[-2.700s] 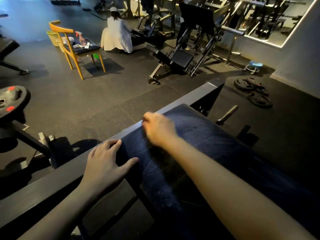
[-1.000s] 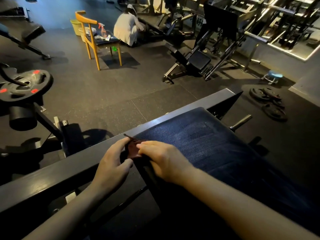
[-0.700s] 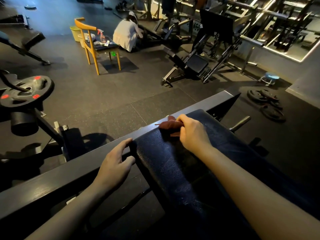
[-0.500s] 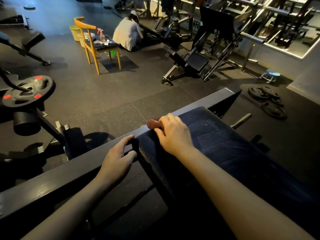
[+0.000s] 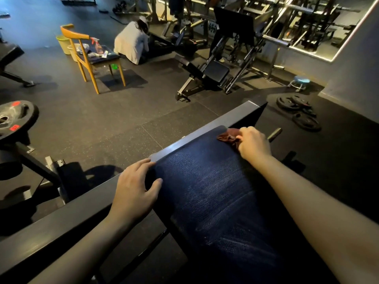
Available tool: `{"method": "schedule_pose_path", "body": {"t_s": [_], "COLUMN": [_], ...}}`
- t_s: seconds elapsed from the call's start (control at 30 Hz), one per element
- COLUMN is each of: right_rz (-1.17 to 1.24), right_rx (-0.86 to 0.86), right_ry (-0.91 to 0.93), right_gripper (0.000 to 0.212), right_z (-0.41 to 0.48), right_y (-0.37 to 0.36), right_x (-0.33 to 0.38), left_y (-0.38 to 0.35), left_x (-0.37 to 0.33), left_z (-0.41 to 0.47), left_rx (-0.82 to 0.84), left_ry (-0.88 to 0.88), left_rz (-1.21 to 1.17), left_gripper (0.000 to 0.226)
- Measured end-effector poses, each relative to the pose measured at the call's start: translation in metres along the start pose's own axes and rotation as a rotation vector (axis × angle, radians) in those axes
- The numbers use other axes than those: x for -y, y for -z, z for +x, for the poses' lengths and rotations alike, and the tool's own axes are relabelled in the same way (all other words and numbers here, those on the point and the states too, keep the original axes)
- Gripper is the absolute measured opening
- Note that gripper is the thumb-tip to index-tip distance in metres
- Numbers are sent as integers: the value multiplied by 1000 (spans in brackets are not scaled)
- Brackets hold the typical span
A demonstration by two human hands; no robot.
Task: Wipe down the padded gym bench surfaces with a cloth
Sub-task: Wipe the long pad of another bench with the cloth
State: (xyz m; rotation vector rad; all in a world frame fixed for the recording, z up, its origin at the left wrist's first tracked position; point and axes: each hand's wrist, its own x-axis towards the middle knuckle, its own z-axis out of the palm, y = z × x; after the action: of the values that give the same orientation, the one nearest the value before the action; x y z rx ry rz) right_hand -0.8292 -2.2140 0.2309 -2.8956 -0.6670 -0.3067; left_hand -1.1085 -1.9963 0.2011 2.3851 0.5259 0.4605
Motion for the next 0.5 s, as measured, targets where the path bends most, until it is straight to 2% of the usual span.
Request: {"method": "schedule_pose_path", "body": {"t_s": [0.1,0.17,0.23,0.3,0.37,0.43,0.5], "right_rz": [53,179,287,391,362,255,157], "right_rx": [12,43,135,193,196,139,77], "right_ry": [-155,-125,103,421,609,535,280], "right_gripper": [14,19,26,23,20,32,31], "right_z": [2,-20,-63,-121,-154,-142,-104], "right_y": [-2,2,7,25,30,27,21], "right_x": [5,37,77,111,112,80,29], "left_y": [-2,-4,-7,-11,-15,-20,-24], "left_x": [7,6,1,-4,-5,-4,-2], "left_z": [4,8,12,17,19,19,19], "left_rx": [12,15,29,40,43,49,42], "left_ry": [-3,-6,-6,5,13,-26,-59], "left_rz": [55,57,38,-22,-88,-90,-70], "left_gripper": [66,67,64,58,56,53,54]}}
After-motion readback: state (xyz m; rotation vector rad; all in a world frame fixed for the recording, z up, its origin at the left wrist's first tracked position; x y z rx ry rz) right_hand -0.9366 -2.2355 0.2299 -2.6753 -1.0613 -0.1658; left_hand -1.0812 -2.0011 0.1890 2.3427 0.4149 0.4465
